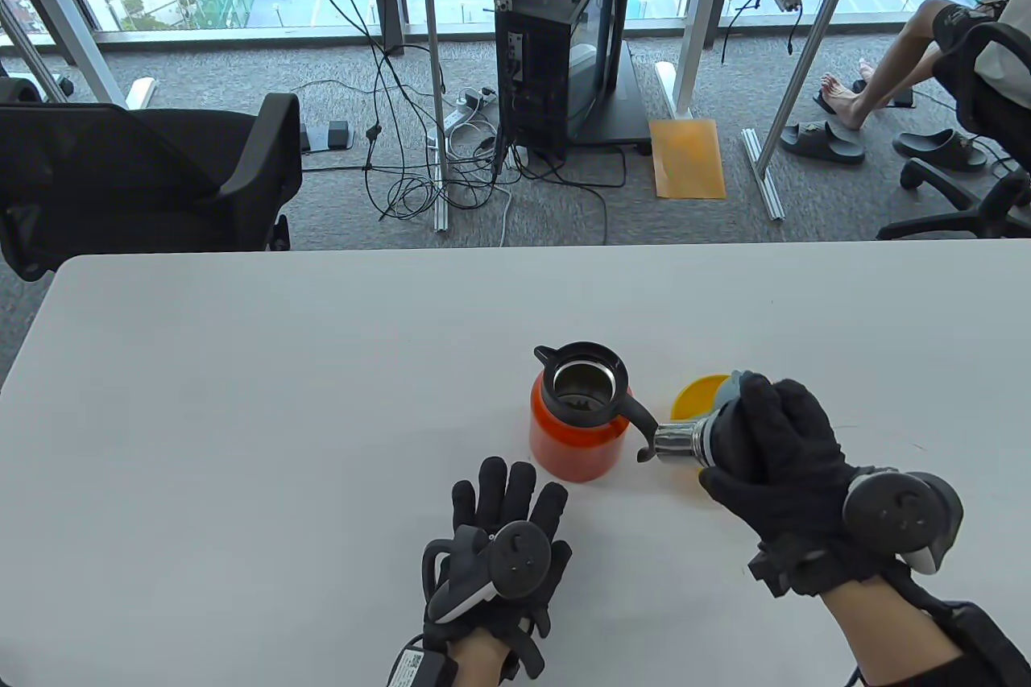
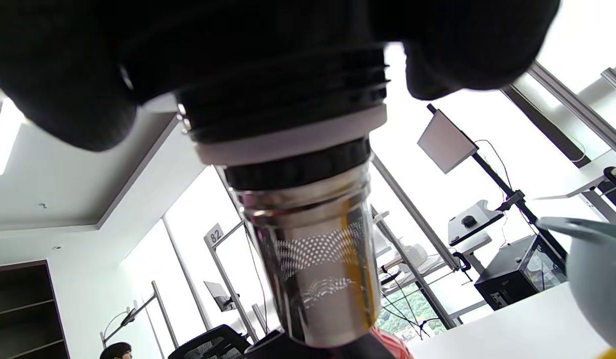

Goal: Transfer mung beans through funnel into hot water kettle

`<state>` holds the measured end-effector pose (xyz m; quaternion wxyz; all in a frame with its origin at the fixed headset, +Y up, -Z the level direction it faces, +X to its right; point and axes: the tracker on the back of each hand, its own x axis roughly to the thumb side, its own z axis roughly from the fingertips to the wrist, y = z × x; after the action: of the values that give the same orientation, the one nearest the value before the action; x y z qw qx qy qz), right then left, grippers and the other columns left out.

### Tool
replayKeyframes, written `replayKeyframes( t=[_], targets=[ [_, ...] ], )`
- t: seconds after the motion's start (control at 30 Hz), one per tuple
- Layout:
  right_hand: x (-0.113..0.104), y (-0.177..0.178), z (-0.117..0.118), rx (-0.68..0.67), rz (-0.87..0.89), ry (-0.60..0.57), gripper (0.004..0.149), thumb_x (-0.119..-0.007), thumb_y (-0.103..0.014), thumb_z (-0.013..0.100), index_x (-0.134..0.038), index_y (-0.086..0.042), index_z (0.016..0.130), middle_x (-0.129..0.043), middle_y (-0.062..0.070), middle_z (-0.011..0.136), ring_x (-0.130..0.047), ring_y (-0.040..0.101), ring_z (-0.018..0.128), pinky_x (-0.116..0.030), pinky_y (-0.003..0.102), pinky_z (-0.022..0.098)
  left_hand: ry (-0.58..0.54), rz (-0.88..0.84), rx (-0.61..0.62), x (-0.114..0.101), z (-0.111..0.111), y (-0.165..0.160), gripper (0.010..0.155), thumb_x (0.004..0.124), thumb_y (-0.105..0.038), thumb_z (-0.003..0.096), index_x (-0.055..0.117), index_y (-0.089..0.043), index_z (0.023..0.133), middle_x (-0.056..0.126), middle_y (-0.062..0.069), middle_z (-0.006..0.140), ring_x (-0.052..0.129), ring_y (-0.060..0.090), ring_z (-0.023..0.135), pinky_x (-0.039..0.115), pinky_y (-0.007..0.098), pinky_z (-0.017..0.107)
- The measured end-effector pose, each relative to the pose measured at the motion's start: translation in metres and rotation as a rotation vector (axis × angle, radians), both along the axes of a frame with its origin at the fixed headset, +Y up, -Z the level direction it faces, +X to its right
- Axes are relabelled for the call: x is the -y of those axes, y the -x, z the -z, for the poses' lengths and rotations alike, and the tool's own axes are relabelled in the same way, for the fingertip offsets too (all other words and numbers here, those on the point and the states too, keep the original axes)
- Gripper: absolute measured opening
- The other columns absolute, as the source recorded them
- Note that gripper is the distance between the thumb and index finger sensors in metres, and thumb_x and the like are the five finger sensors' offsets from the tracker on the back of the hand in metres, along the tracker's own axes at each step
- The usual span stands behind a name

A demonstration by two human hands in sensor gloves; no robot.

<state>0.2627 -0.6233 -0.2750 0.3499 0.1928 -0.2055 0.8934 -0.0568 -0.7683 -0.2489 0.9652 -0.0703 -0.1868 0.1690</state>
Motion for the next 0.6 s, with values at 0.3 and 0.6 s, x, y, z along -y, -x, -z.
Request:
replayKeyframes(
  t=[0.3,0.6],
  targets=[
    [-0.045,0.07,0.048,-0.023,-0.11,0.152,0.091,-0.094,-0.057,0.041,-0.046,-0.023,0.111,-0.028,0.041,0.103,-0.058,0.07,0.072,-0.067,0.057,0.041,-0.002,-0.029,0.004,0.0,-0.001,0.003,0.07,0.066,-0.049,0.0497,0.038,-0.028,0.11,0.011,0.008,0.115,-0.006,0.04,0.101,0.004,0.068,0.068],
    [-0.025,0.12,0.084,-0.055,-0.226,0.375,0.095,-0.096,-0.049,0.043,-0.038,-0.021,0.112,-0.02,0.041,0.103,-0.05,0.07,0.076,-0.064,0.059,0.044,0.005,-0.061,0.011,0.0,-0.001,0.006,0.069,0.066,-0.048,0.0497,0.039,-0.028,0.11,0.012,0.008,0.115,-0.006,0.04,0.101,0.004,0.068,0.068]
  ],
)
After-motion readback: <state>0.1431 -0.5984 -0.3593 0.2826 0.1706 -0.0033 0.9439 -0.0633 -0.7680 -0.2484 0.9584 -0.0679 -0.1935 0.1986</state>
